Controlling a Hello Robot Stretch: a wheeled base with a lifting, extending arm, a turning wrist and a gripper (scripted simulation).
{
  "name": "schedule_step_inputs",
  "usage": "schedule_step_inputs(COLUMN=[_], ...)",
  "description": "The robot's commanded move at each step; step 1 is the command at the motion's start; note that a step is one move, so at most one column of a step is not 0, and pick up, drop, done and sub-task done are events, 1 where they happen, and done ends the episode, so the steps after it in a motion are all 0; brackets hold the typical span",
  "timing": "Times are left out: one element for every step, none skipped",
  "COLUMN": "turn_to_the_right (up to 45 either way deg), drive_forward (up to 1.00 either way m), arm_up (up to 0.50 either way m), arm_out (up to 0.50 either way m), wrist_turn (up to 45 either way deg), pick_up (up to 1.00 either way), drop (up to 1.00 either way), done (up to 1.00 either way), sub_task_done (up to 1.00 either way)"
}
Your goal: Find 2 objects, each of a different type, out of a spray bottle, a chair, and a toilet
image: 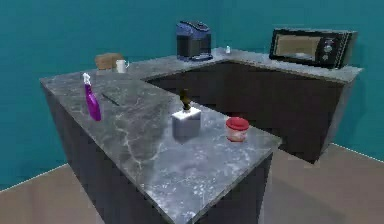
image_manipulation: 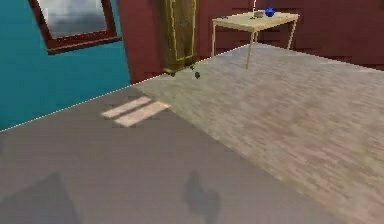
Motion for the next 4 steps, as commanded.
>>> schedule_step_inputs(turn_to_the_right=[-30.0,0.0,-12.0,0.0], drive_forward=[0.0,0.05,0.0,0.45], arm_up=[0.0,0.0,0.0,0.0], arm_out=[0.0,0.0,0.0,0.0], wrist_turn=[0.0,0.0,0.0,0.0], pick_up=[0.0,0.0,0.0,0.0], drop=[0.0,0.0,0.0,0.0], done=[0.0,0.0,0.0,0.0], sub_task_done=[0.0,0.0,0.0,0.0])
